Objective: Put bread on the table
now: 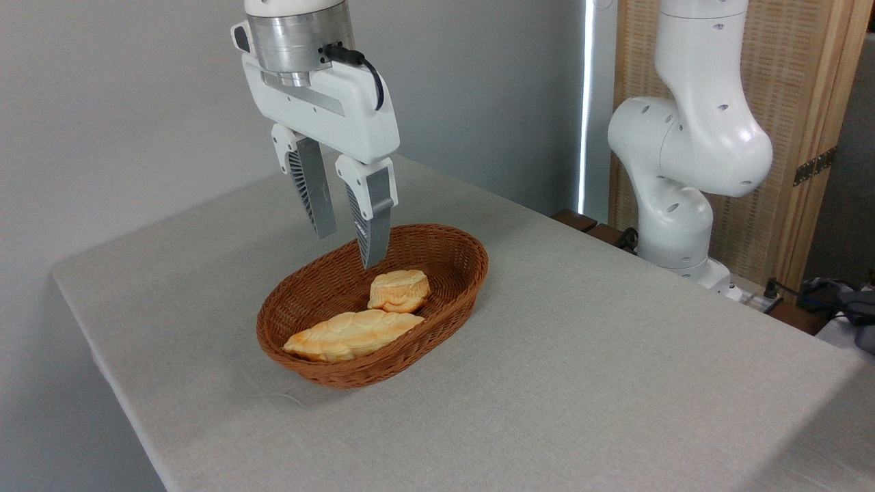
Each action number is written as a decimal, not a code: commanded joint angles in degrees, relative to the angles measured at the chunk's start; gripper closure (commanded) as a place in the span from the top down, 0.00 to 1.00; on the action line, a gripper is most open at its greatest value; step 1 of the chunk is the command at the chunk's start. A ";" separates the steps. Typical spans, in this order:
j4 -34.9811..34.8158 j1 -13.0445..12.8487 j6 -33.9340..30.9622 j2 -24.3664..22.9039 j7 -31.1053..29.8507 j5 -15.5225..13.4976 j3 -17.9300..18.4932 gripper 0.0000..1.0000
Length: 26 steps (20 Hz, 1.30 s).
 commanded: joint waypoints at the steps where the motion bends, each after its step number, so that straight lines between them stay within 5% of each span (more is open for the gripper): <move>1: -0.28 -0.30 -0.38 -0.82 1.03 -0.89 0.64 1.00; 26: -1.24 0.22 0.23 -1.70 0.94 -0.98 -0.06 1.00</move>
